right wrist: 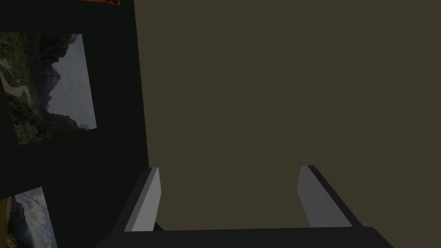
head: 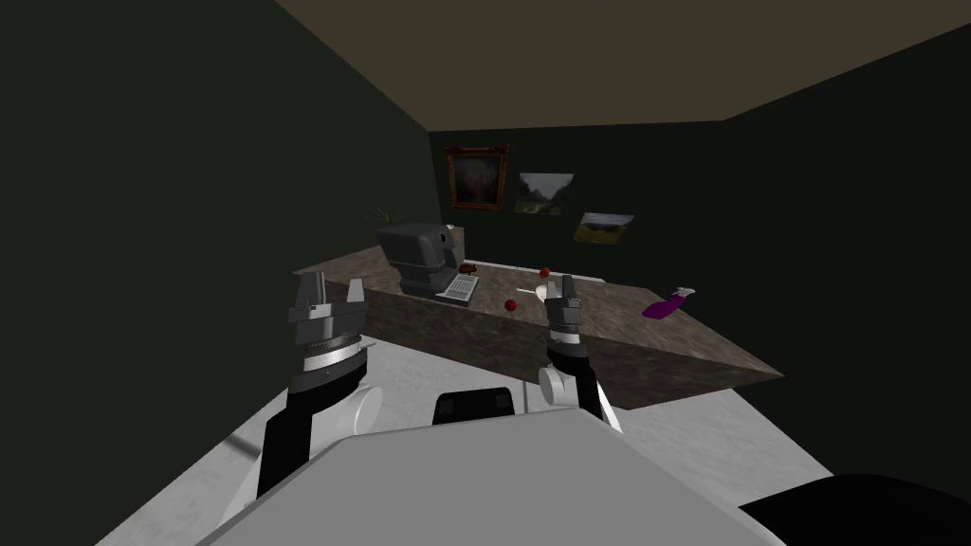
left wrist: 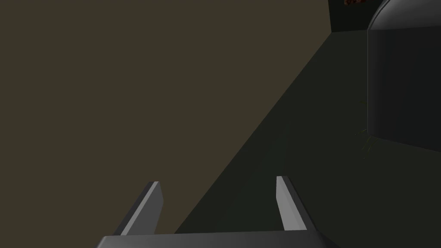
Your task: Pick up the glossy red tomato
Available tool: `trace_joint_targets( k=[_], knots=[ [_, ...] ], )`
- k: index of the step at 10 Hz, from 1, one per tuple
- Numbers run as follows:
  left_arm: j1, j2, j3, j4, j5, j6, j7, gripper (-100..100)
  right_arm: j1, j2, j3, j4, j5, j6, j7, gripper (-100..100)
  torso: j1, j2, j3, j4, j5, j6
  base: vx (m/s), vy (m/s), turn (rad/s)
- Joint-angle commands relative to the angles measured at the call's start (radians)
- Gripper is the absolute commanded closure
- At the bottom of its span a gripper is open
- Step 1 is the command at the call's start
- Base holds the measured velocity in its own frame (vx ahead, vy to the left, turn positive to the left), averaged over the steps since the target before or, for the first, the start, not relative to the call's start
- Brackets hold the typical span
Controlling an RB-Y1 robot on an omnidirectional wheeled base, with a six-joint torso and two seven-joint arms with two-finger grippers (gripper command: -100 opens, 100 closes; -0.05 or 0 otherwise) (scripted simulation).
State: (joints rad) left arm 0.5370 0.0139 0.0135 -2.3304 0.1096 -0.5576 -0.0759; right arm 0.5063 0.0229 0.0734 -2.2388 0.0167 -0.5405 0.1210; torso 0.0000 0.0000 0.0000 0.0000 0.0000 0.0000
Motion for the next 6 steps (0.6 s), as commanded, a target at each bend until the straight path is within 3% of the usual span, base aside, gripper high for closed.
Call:
trace_joint_targets(
  k=[1,5,6],
  knots=[
    [0.0,0.0,0.0,0.0,0.0,0.0,0.0,0,-0.002,-0.029,0.004,0.008,0.009,-0.004,0.002,-100,0.0,0.0,0.0,0.0,0.0,0.0,0.0,-0.013,0.017],
    [0.0,0.0,0.0,0.0,0.0,0.0,0.0,0,-0.012,-0.146,0.021,0.054,0.058,-0.022,0.015,-100,-0.003,0.0,0.0,0.0,-0.001,0.0,0.005,-0.042,0.044],
    [0.0,0.0,0.0,0.0,0.0,0.0,0.0,0,-0.012,-0.157,0.021,0.054,0.058,-0.022,0.015,-100,-0.004,0.0,0.0,0.0,-0.001,0.0,0.003,-0.035,0.022]
  ],
)
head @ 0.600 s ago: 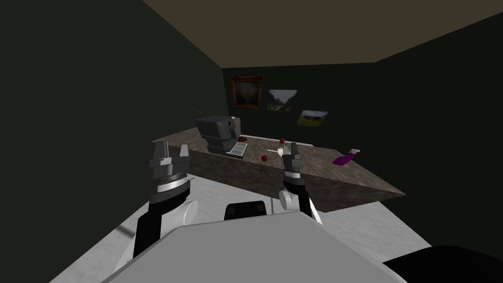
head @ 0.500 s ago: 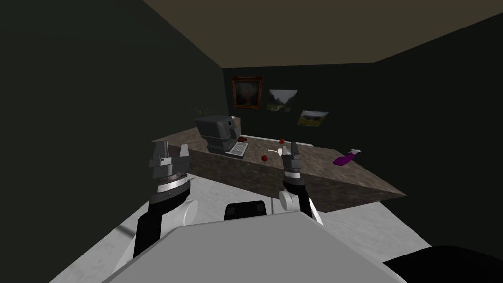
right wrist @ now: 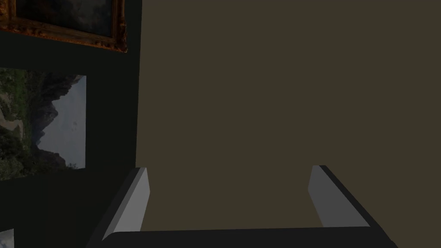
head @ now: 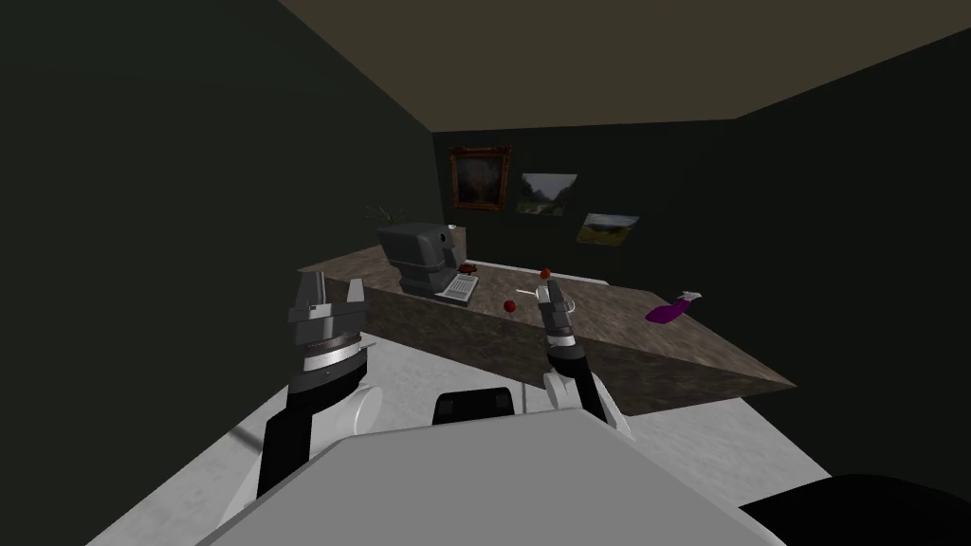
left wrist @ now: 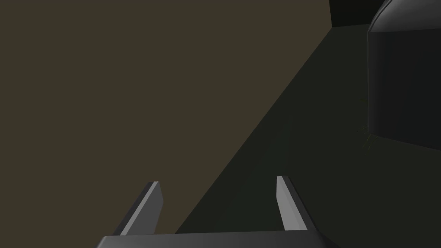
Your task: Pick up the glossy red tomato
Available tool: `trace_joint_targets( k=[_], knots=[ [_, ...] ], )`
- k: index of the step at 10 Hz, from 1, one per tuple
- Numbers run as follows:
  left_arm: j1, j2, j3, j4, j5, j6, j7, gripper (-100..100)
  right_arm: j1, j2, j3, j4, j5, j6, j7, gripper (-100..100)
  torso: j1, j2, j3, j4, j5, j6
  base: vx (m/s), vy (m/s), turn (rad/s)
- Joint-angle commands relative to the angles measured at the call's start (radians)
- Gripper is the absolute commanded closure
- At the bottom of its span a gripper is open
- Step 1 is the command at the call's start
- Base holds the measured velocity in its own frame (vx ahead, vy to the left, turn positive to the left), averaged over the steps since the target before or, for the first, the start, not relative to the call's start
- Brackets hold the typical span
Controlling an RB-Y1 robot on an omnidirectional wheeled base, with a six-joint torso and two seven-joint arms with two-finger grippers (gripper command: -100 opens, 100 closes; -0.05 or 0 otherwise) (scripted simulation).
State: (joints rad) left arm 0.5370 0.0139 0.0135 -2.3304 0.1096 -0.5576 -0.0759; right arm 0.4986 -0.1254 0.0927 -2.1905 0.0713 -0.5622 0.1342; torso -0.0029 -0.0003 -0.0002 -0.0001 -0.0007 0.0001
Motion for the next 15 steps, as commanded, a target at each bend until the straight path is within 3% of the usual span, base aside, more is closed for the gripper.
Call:
trace_joint_targets(
  k=[1,15],
  knots=[
    [0.0,0.0,0.0,0.0,0.0,0.0,0.0,0,-0.008,-0.05,0.006,0.021,0.021,-0.006,0.007,-100,0.0,0.0,0.0,0.0,0.0,0.0,0.003,-0.03,0.046],
    [0.0,0.0,0.0,0.0,0.0,0.0,0.0,0,-0.042,-0.428,0.027,0.182,0.196,-0.06,0.073,-100,0.001,-0.001,0.0,0.0,0.0,0.0,0.006,-0.037,0.067]
  ],
)
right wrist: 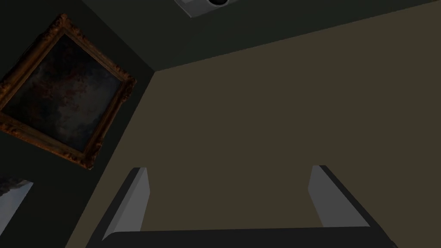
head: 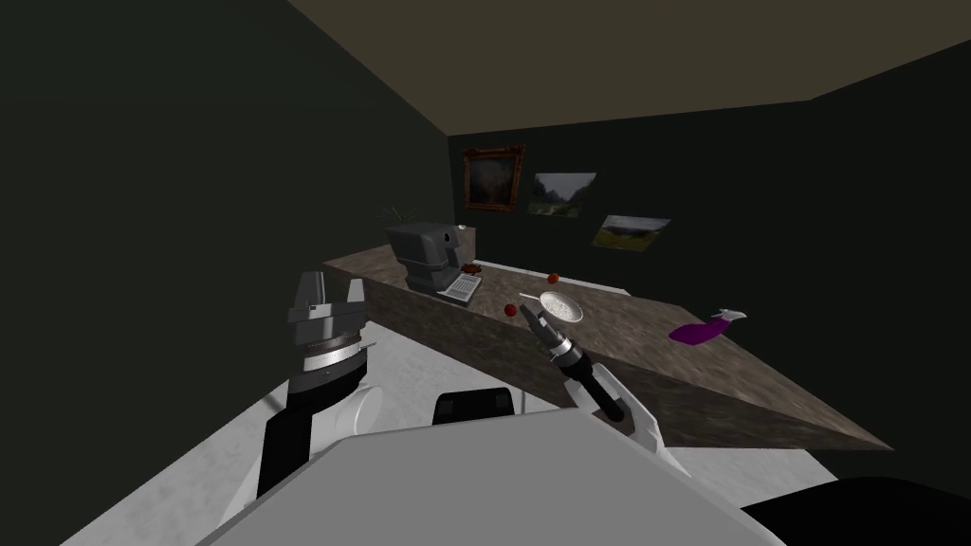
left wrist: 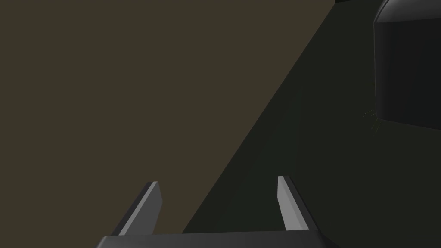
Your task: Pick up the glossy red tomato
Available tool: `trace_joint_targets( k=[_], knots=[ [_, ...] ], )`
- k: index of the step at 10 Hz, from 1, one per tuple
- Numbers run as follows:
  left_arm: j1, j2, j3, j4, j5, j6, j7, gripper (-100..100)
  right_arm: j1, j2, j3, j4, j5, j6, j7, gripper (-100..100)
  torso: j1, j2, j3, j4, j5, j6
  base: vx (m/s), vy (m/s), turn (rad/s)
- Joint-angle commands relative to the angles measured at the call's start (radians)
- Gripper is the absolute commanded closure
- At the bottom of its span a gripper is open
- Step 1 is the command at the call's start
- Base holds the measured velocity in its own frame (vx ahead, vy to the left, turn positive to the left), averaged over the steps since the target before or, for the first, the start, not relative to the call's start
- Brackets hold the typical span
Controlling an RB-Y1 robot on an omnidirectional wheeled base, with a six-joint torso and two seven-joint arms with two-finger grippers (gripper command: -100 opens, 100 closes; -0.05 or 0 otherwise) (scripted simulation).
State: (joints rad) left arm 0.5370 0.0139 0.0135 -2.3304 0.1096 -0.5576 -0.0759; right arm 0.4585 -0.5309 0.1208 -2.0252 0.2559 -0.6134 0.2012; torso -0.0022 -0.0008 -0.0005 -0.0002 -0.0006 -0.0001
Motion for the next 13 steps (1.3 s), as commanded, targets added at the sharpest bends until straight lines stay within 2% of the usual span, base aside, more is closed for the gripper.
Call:
trace_joint_targets(
  k=[1,4,5,8,9,10,13],
  knots=[
    [0.0,0.0,0.0,0.0,0.0,0.0,0.0,0,-0.002,-0.034,-0.001,0.017,0.011,-0.009,0.006,-100,0.0,0.0,0.0,0.0,0.0,0.0,0.008,-0.027,0.057],
    [0.0,0.0,0.0,0.0,0.0,0.0,0.0,0,-0.006,-0.124,0.005,0.064,0.063,-0.023,0.028,-100,0.0,0.0,0.0,0.0,0.0,0.0,0.01,-0.028,0.092],
    [0.0,0.0,0.0,0.0,0.0,0.0,0.0,0,-0.006,-0.138,0.005,0.064,0.063,-0.023,0.028,-100,0.0,0.0,0.0,0.0,0.0,0.0,0.008,-0.026,0.068],
    [0.0,0.0,0.0,0.0,0.0,0.0,0.0,0,-0.007,-0.227,0.013,0.114,0.116,-0.036,0.05,-100,0.001,0.0,0.0,0.0,0.0,0.0,0.01,-0.022,0.097],
    [0.0,0.0,0.0,0.0,0.0,0.0,0.0,0,-0.007,-0.243,0.013,0.114,0.116,-0.036,0.05,-100,0.001,-0.001,0.0,0.0,0.0,0.0,0.01,-0.023,0.077],
    [0.0,0.0,0.0,0.0,0.0,0.0,0.0,0,-0.007,-0.283,0.018,0.14,0.143,-0.043,0.062,-100,0.001,-0.001,0.0,0.0,0.0,0.0,0.005,-0.028,0.125],
    [0.0,0.0,0.0,0.0,0.0,0.0,0.0,0,-0.008,-0.347,0.022,0.165,0.17,-0.05,0.074,-100,0.001,-0.001,0.0,0.0,0.0,0.0,0.01,-0.019,0.085]
  ],
)
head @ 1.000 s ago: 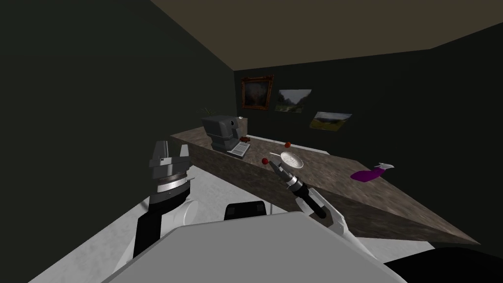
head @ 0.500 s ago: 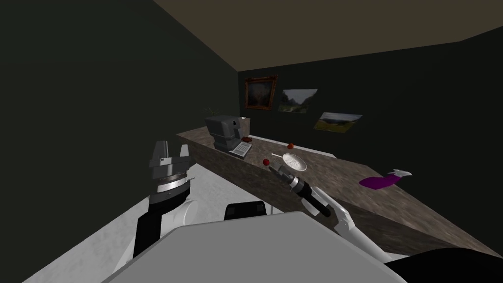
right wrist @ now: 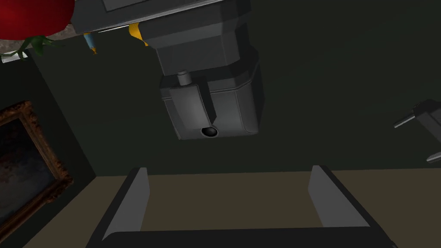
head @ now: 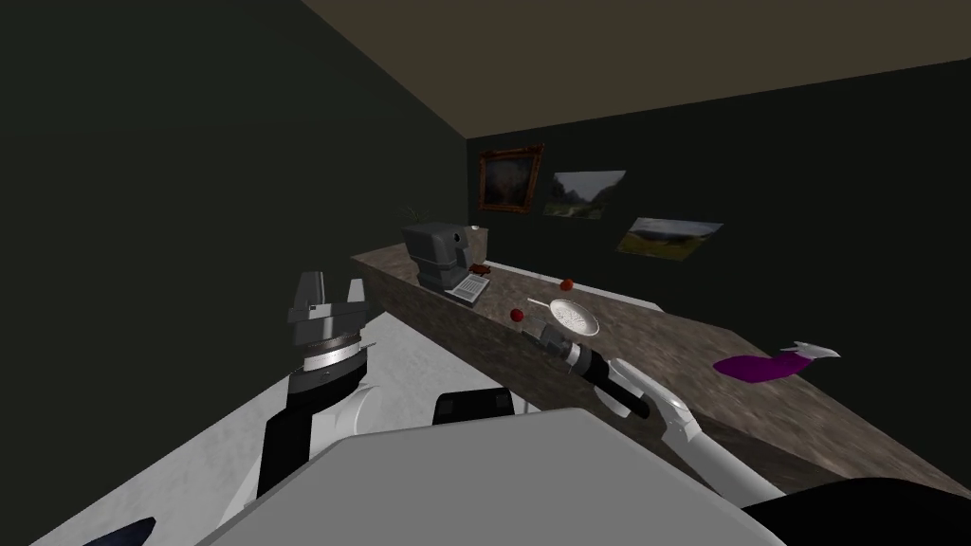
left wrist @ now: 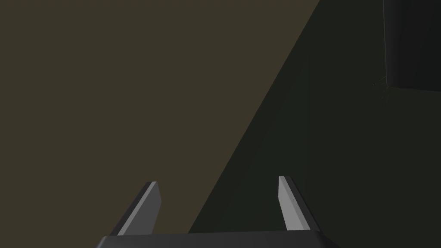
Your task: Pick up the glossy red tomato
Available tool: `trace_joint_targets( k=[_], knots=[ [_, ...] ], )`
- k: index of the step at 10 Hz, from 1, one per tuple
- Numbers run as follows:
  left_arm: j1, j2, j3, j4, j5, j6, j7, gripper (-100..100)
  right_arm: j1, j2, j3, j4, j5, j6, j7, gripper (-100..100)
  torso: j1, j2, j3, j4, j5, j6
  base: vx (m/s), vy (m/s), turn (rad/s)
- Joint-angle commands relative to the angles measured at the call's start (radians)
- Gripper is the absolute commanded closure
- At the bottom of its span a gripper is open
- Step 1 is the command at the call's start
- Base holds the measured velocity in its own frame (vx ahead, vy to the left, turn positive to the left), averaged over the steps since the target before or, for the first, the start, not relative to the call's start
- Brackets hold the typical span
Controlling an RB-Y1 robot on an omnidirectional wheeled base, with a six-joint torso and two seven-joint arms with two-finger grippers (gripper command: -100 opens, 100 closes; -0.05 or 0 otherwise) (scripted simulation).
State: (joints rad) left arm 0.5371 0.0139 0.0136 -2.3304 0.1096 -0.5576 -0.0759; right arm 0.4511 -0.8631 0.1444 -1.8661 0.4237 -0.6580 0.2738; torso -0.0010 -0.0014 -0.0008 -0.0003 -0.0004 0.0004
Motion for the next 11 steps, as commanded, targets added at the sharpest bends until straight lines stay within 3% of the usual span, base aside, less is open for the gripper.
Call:
trace_joint_targets(
  k=[1,7,8,9,10,11],
  knots=[
    [0.0,0.0,0.0,0.0,0.0,0.0,0.0,0,0.0,-0.05,0.002,0.032,0.029,-0.011,0.012,-100,0.0,0.0,0.0,0.0,0.0,0.0,0.013,-0.014,0.13],
    [0.0,0.0,0.0,0.0,0.0,0.0,0.0,0,0.0,-0.205,0.017,0.109,0.107,-0.03,0.046,-100,0.001,-0.001,0.0,0.0,0.0,0.0,0.015,-0.006,0.109],
    [0.0,0.0,0.0,0.0,0.0,0.0,0.0,0,0.0,-0.214,0.017,0.109,0.107,-0.03,0.046,-100,0.001,-0.001,0.0,0.0,0.0,0.0,0.016,0.001,0.064],
    [0.0,0.0,0.0,0.0,0.0,0.0,0.0,0,0.0,-0.254,0.021,0.133,0.132,-0.035,0.056,-100,0.002,-0.001,0.0,0.0,0.0,0.0,0.021,0.009,0.109],
    [0.0,0.0,0.0,0.0,0.0,0.0,0.0,0,0.0,-0.26,0.021,0.133,0.132,-0.035,0.056,-100,0.002,-0.001,0.0,0.0,0.0,0.0,0.018,0.007,0.09],
    [0.0,0.0,0.0,0.0,0.0,0.0,0.0,0,0.0,-0.3,0.026,0.157,0.156,-0.041,0.067,-100,0.002,-0.001,0.0,0.0,0.0,0.0,0.023,0.009,0.175]
  ],
)
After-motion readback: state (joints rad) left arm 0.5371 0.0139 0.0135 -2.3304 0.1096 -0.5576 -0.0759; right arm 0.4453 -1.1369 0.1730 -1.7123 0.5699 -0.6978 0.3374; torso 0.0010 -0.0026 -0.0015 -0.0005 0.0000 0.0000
